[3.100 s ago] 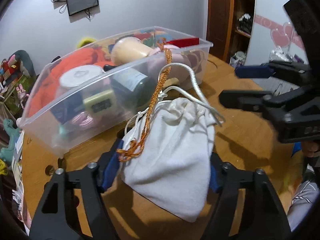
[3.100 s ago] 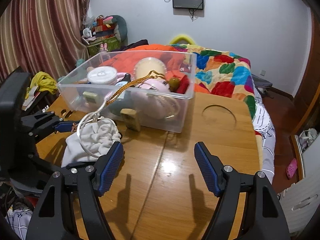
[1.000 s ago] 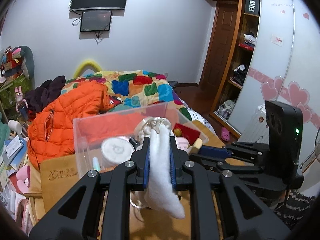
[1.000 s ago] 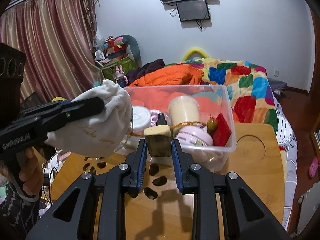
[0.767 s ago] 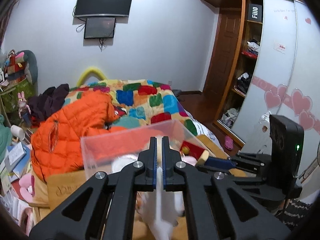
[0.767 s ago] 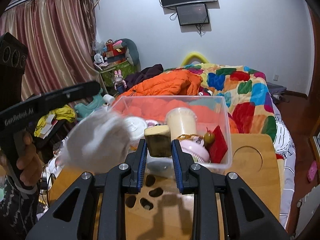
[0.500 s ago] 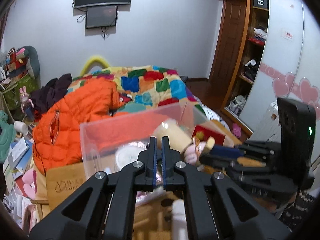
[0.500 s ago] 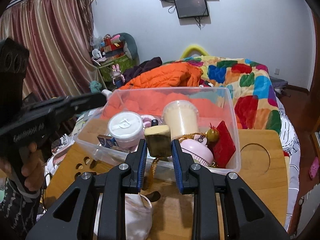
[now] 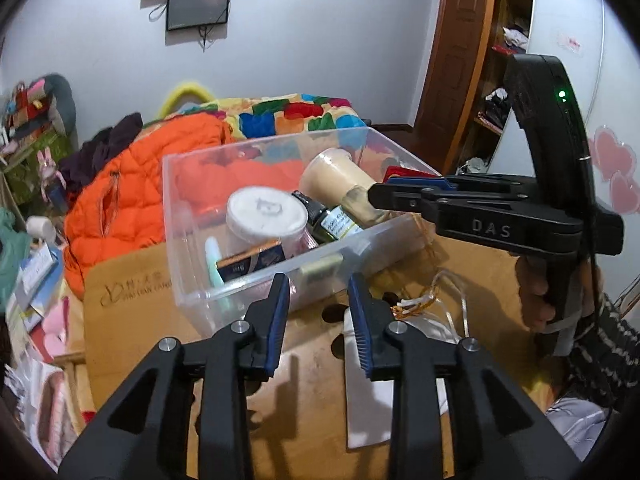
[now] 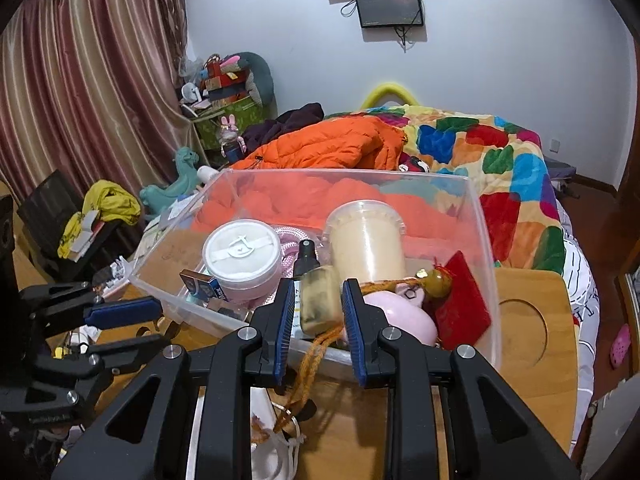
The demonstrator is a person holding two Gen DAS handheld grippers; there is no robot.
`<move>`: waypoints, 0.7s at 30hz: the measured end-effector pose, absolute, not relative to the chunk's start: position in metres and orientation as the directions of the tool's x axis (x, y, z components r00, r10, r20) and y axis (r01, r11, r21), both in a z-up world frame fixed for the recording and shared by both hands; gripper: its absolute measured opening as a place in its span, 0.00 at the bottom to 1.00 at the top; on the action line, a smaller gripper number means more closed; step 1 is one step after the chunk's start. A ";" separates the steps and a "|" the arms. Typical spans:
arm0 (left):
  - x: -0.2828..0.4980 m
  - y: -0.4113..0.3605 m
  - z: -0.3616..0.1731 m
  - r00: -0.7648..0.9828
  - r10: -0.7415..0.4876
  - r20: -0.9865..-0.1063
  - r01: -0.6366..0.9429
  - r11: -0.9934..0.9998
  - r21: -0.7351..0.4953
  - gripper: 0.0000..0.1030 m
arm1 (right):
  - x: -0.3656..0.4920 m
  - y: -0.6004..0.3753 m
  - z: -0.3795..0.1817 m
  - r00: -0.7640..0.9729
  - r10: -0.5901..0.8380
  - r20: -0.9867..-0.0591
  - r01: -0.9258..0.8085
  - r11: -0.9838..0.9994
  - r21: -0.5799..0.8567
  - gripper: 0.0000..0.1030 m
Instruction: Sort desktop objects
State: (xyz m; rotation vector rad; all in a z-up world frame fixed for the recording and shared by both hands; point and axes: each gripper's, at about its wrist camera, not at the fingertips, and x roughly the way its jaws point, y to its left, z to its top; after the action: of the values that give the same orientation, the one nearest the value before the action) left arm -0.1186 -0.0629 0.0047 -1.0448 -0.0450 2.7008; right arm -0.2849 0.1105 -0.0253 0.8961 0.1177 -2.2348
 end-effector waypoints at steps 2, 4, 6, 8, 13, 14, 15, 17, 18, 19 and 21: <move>-0.117 -0.065 0.003 -0.710 0.249 -0.659 -0.212 -0.968 -0.137 0.29 | -0.285 0.108 -0.027 -0.499 -0.584 -0.641 0.651 -0.741 0.168 0.22; -0.115 -0.065 0.001 -0.705 0.257 -0.661 -0.216 -0.966 -0.145 0.35 | -0.283 0.109 -0.028 -0.500 -0.579 -0.644 0.649 -0.743 0.164 0.22; -0.113 -0.065 -0.002 -0.701 0.260 -0.664 -0.219 -0.965 -0.147 0.47 | -0.279 0.112 -0.025 -0.506 -0.574 -0.643 0.649 -0.745 0.154 0.22; -0.109 -0.063 -0.004 -0.697 0.267 -0.666 -0.227 -0.963 -0.148 0.50 | -0.275 0.118 -0.022 -0.504 -0.577 -0.642 0.653 -0.741 0.154 0.22; -0.106 -0.055 -0.016 -0.654 0.271 -0.706 -0.241 -0.960 -0.146 0.50 | -0.255 0.139 -0.017 -0.521 -0.561 -0.644 0.662 -0.741 0.110 0.23; -0.105 -0.053 -0.019 -0.645 0.272 -0.715 -0.242 -0.959 -0.146 0.50 | -0.250 0.144 -0.018 -0.506 -0.563 -0.653 0.670 -0.734 0.113 0.23; -0.104 -0.051 -0.022 -0.639 0.268 -0.721 -0.240 -0.960 -0.144 0.50 | -0.246 0.148 -0.019 -0.500 -0.563 -0.658 0.673 -0.731 0.115 0.23; -0.103 -0.049 -0.027 -0.628 0.269 -0.730 -0.241 -0.959 -0.146 0.50 | -0.237 0.154 -0.022 -0.489 -0.562 -0.667 0.683 -0.722 0.108 0.24; -0.102 -0.048 -0.029 -0.622 0.270 -0.735 -0.240 -0.959 -0.150 0.50 | -0.234 0.155 -0.024 -0.484 -0.560 -0.673 0.687 -0.719 0.105 0.26; -0.101 -0.047 -0.030 -0.618 0.273 -0.737 -0.240 -0.959 -0.153 0.51 | -0.230 0.156 -0.027 -0.476 -0.556 -0.682 0.689 -0.717 0.103 0.32; -0.099 -0.045 -0.032 -0.610 0.279 -0.741 -0.241 -0.957 -0.162 0.53 | -0.224 0.157 -0.036 -0.449 -0.551 -0.703 0.698 -0.708 0.108 0.38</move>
State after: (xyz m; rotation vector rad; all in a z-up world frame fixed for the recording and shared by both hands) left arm -0.0988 -0.0454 -0.0325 -1.2011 -0.0665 2.5846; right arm -0.2244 0.1565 -0.0363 0.9564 0.2536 -2.1700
